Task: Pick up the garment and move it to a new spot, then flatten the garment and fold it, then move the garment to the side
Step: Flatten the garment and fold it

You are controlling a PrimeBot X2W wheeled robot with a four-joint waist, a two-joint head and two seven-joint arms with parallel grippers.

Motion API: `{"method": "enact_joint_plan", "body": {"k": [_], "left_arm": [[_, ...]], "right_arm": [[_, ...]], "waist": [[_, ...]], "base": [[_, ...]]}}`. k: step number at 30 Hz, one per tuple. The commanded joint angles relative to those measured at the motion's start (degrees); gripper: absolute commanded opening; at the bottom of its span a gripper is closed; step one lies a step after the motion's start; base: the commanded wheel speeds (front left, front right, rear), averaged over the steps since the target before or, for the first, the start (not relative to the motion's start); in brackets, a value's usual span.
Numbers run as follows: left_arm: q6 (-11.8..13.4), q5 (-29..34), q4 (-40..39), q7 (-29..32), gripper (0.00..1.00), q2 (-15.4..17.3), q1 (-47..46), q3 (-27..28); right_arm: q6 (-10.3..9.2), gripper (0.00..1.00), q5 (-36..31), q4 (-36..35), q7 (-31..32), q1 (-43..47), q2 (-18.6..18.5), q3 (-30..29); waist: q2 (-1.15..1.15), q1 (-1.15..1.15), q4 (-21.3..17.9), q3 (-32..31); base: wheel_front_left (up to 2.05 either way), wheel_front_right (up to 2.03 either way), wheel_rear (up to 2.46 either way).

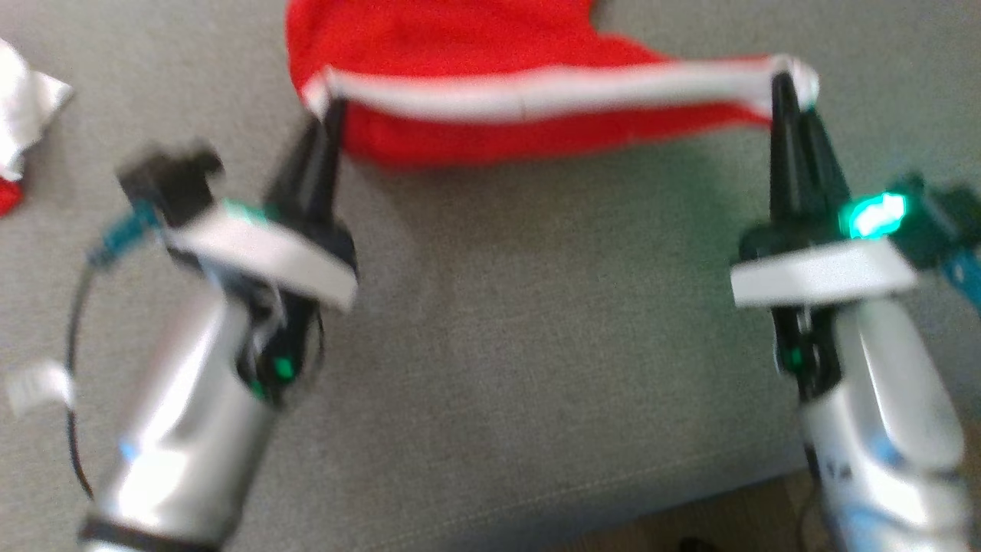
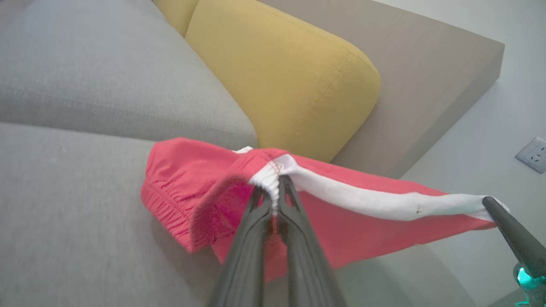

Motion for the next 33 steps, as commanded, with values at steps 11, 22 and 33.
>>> {"method": "enact_joint_plan", "body": {"k": [11,22,33], "left_arm": [[2.48,-0.39,-16.81,-1.21,0.0,-0.51,26.36,0.97],[6.62,1.04,-33.28,-1.08,0.0,1.14,45.43,1.24],[6.63,-3.19,-28.73,2.49,0.0,-2.31,41.84,0.04]], "right_arm": [[-0.05,0.0,-1.99,-16.56,-0.32,24.13,0.02,-2.65],[-0.05,0.0,-3.1,-30.6,5.91,40.81,0.22,-4.42],[-0.05,0.0,0.27,-18.81,7.1,30.53,-3.5,-3.19]], "waist": [[0.0,0.0,1.75,-11.1],[0.0,0.0,2.0,-13.55],[0.0,0.0,4.41,-10.79]], "base": [[0.0,0.0,0.0],[0.0,0.0,0.0],[0.0,0.0,0.0]]}}
